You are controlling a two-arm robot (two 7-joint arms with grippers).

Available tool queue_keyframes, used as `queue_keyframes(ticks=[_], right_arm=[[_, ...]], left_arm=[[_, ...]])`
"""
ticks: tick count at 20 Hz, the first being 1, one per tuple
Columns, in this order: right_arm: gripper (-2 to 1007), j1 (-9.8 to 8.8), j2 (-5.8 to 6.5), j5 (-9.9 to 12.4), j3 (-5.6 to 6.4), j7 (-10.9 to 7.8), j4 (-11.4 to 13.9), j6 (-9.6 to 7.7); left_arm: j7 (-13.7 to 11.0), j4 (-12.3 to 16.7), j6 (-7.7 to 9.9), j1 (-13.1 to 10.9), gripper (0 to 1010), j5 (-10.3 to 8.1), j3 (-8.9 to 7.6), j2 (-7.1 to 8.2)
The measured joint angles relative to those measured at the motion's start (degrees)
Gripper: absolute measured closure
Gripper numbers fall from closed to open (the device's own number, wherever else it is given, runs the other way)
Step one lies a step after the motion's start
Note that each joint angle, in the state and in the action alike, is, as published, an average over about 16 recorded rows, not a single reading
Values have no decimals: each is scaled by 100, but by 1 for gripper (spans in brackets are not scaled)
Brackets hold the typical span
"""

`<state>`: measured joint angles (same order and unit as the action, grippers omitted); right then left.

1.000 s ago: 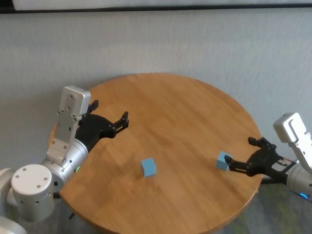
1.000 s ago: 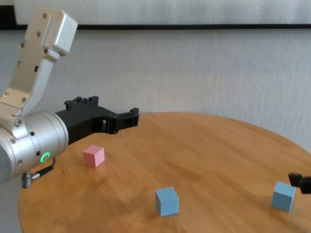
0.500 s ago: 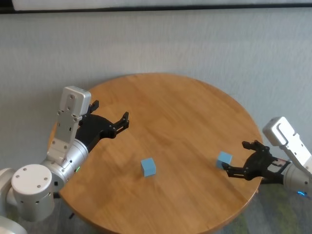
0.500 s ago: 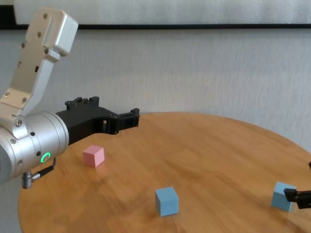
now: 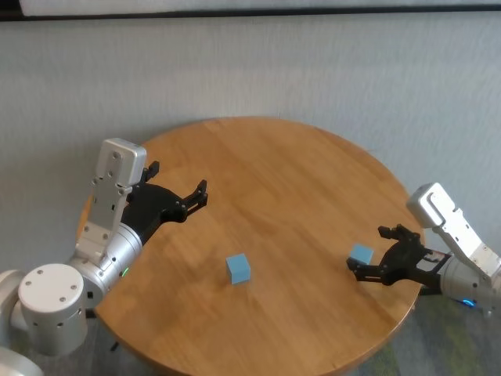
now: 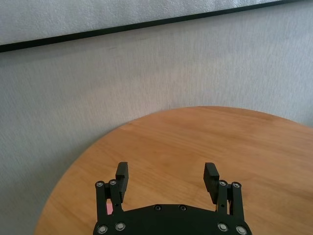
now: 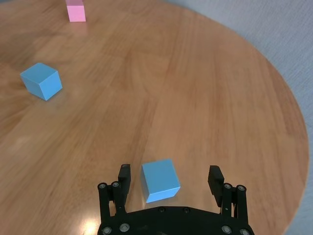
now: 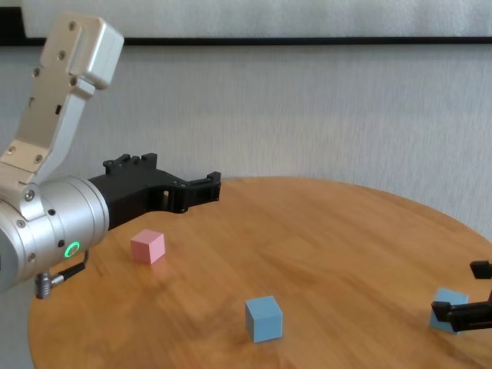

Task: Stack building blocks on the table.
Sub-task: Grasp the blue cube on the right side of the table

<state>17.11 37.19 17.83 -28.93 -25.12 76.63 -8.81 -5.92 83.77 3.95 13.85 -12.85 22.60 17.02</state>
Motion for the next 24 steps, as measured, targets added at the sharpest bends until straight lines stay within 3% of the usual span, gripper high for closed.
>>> queue_keyframes(ticks=[11, 24], right_arm=[[5, 198, -334, -4, 50, -262, -438, -203], [28, 232, -436, 32, 125, -390, -568, -329]], left_arm=[[-3, -1, 2, 2, 8, -4, 3, 3], [-3, -1, 2, 3, 8, -5, 3, 3]])
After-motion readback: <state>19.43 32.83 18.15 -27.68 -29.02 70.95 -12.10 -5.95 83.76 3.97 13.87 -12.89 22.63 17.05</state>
